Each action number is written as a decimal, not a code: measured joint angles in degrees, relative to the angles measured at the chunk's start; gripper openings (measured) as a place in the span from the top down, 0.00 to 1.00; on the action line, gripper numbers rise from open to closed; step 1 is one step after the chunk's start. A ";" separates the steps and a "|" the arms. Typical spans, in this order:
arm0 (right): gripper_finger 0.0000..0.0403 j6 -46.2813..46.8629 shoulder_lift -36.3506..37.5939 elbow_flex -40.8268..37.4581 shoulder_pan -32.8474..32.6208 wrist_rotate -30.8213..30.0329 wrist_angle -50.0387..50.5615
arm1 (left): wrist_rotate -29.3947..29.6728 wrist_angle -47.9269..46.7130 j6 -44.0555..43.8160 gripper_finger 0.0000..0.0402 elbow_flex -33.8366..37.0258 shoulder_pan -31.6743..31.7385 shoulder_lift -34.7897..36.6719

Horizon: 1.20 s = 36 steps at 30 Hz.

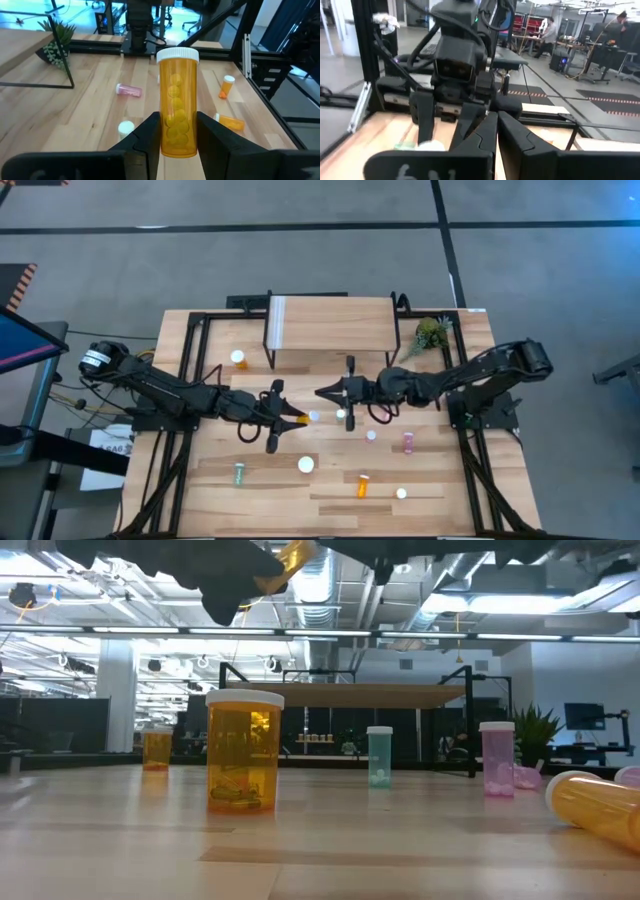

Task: Pick and place medicine bottles onto shelf by color
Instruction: Put the top small orange pill bottle on the shelf

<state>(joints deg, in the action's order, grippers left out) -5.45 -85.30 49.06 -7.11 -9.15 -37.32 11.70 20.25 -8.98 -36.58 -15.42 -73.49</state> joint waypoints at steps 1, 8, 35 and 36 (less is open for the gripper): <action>0.91 0.66 0.30 0.00 0.00 0.00 0.40 | 0.00 -0.25 -0.31 0.77 0.00 0.00 0.00; 0.90 0.51 0.51 0.02 -0.82 0.07 2.49 | 0.00 -0.55 -0.79 0.77 0.00 0.00 0.00; 0.42 5.45 -1.70 0.92 -5.25 0.31 11.67 | 0.15 -5.80 -2.23 0.77 0.00 0.00 0.02; 0.42 5.45 -2.48 1.65 -5.25 0.31 12.64 | 0.15 -5.94 -2.23 0.77 0.00 0.00 0.02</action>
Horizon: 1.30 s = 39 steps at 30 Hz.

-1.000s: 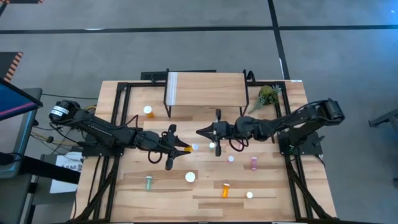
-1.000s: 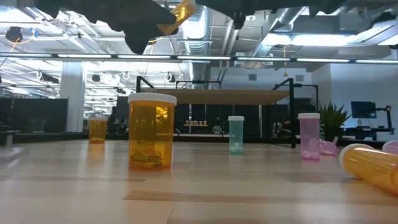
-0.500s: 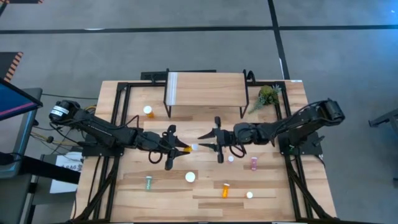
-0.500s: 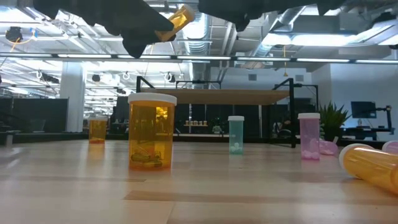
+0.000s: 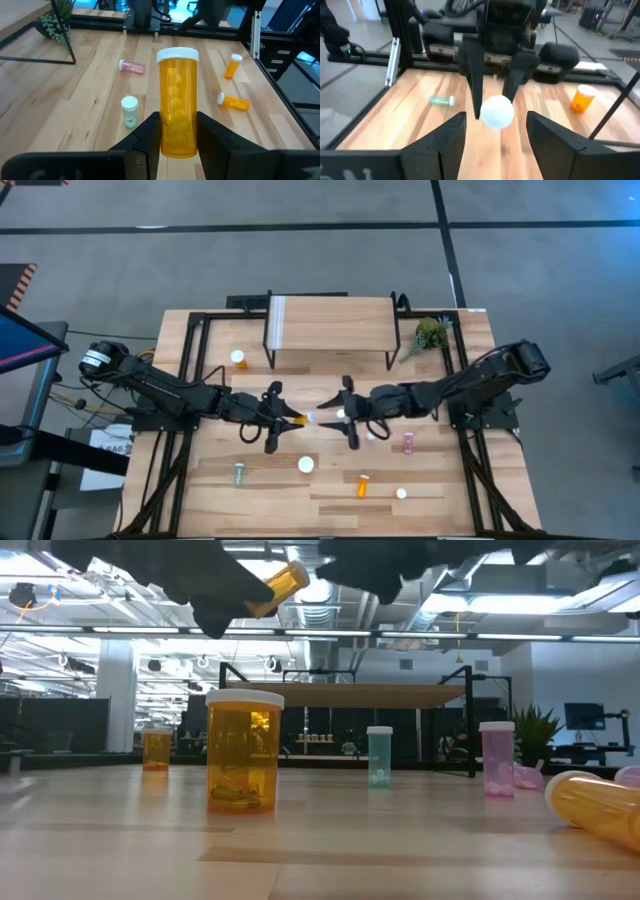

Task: Pick and place medicine bottles onto shelf by color
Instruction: Put the top small orange pill bottle on the shelf

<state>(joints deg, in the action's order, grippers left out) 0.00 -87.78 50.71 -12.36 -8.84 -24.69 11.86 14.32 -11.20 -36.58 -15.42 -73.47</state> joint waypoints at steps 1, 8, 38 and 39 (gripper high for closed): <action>0.42 -0.05 -1.00 1.34 0.00 0.00 0.16 | 0.00 -0.20 -0.04 0.77 0.00 0.00 0.00; 0.43 -0.47 -3.48 8.55 0.15 -0.04 9.93 | 0.07 -1.76 -0.92 0.77 0.00 0.00 0.00; 0.47 2.61 -6.98 11.47 0.22 -0.04 13.95 | -0.13 -1.98 -1.68 0.77 0.00 -0.02 0.00; 0.49 2.61 -6.98 11.47 0.22 -0.04 13.80 | -0.15 -1.96 -1.68 0.77 0.00 -0.02 0.00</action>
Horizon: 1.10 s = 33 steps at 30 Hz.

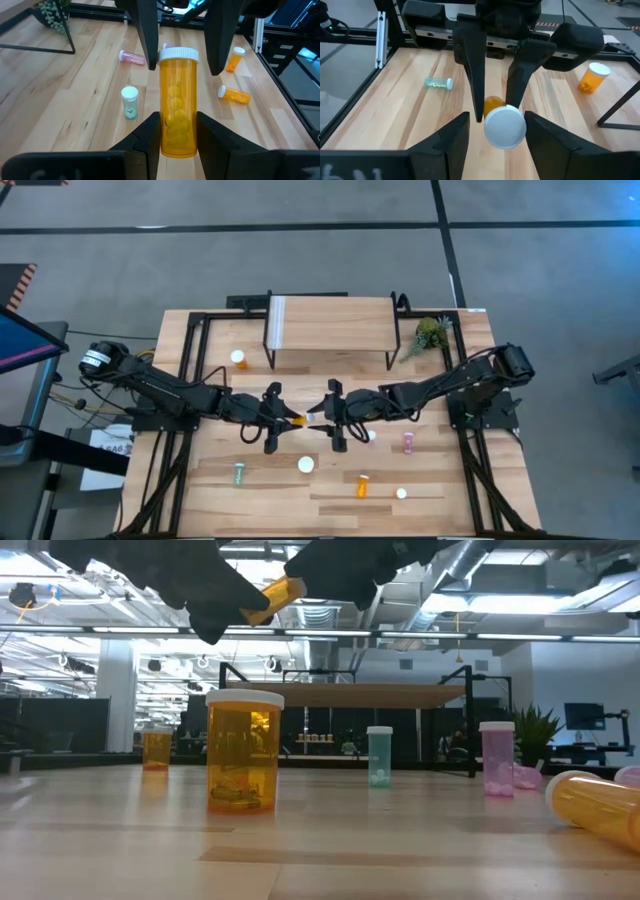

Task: Pick and place medicine bottles onto shelf by color
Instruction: Put the top small orange pill bottle on the shelf

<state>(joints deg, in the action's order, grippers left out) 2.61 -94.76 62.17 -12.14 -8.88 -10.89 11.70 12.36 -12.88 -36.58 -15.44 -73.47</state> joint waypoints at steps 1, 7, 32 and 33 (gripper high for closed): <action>0.50 0.00 0.00 0.00 0.04 0.00 -0.20 | 0.00 0.00 0.00 0.77 0.00 0.00 0.00; 0.60 0.00 0.00 0.00 0.35 0.02 -0.27 | 0.00 -0.02 0.00 0.77 0.00 0.00 0.00; 0.67 0.59 0.00 -0.02 0.35 0.02 0.27 | -0.41 0.08 -1.36 0.71 0.02 0.00 0.00; 0.67 0.59 0.00 -0.02 0.35 0.02 0.36 | -0.25 0.17 -1.37 0.69 0.02 0.00 0.00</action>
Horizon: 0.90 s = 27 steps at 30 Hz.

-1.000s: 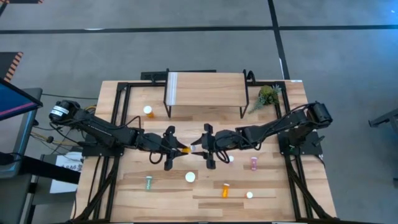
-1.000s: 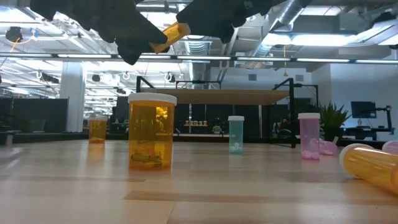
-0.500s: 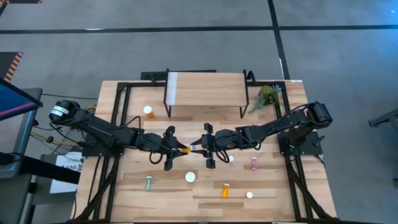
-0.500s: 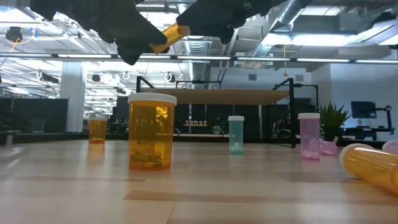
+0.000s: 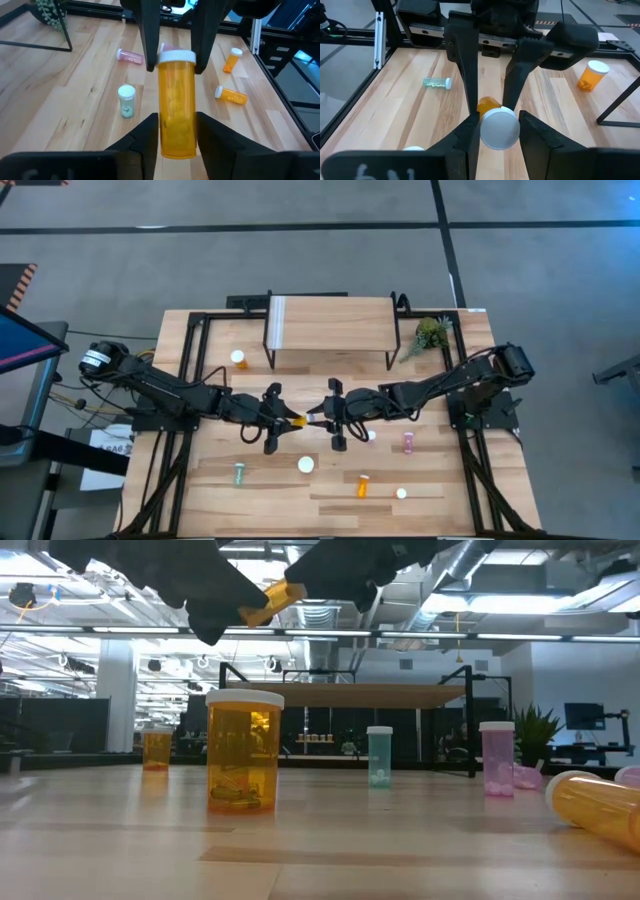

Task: Pick and place medicine bottles onto shelf by color
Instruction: Put the top small orange pill bottle on the shelf

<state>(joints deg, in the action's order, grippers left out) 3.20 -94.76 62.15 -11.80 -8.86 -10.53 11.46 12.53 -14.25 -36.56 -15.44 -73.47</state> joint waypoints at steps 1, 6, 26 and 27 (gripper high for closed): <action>0.67 -0.01 0.00 -0.02 0.00 0.00 0.03 | 0.29 -0.01 -0.01 0.68 0.00 0.00 0.00; 0.67 -0.03 0.00 -0.02 0.00 0.00 0.00 | 0.94 -0.12 -0.03 0.62 0.00 0.00 0.00; 0.67 0.27 0.00 6.72 5.54 -0.04 14.27 | 10.30 -16.27 0.08 0.55 0.00 0.00 18.01; 0.67 0.27 0.00 7.66 6.22 -0.04 16.29 | 10.26 -17.02 0.06 0.55 0.00 0.00 18.50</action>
<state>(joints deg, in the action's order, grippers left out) 3.47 -94.76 69.81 -5.58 -8.91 5.76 21.71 -4.49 -14.19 -36.56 -15.44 -54.97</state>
